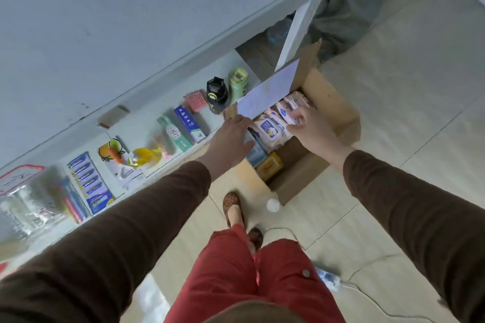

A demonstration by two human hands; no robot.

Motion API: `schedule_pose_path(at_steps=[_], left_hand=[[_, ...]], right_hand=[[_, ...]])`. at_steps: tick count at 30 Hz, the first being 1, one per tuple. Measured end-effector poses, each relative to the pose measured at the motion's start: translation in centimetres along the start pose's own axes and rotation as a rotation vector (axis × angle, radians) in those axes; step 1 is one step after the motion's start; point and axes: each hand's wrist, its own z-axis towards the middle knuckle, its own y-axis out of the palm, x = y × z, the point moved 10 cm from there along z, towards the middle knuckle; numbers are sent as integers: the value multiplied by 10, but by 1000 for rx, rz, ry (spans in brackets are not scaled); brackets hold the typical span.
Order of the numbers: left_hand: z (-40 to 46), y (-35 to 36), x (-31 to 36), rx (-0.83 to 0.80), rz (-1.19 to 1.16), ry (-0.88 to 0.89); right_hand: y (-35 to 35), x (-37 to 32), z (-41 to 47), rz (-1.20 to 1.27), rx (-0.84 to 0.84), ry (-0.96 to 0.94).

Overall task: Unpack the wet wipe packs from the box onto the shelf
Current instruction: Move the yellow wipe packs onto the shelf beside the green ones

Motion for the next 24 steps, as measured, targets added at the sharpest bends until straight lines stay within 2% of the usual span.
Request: schedule_pose_path(at_steps=[9, 17, 20, 22, 24], left_hand=[[57, 152, -23, -168, -56, -238], [88, 286, -50, -230, -55, -470], [99, 340, -65, -266, -63, -555], [105, 369, -78, -273, -54, -611], [109, 394, -94, -270, -55, -672]], right_hand=[[55, 161, 74, -130, -307, 218], [85, 285, 178, -255, -408, 253], [112, 345, 221, -274, -499, 287], [143, 409, 260, -282, -547, 313], [157, 432, 278, -284, -554, 342]])
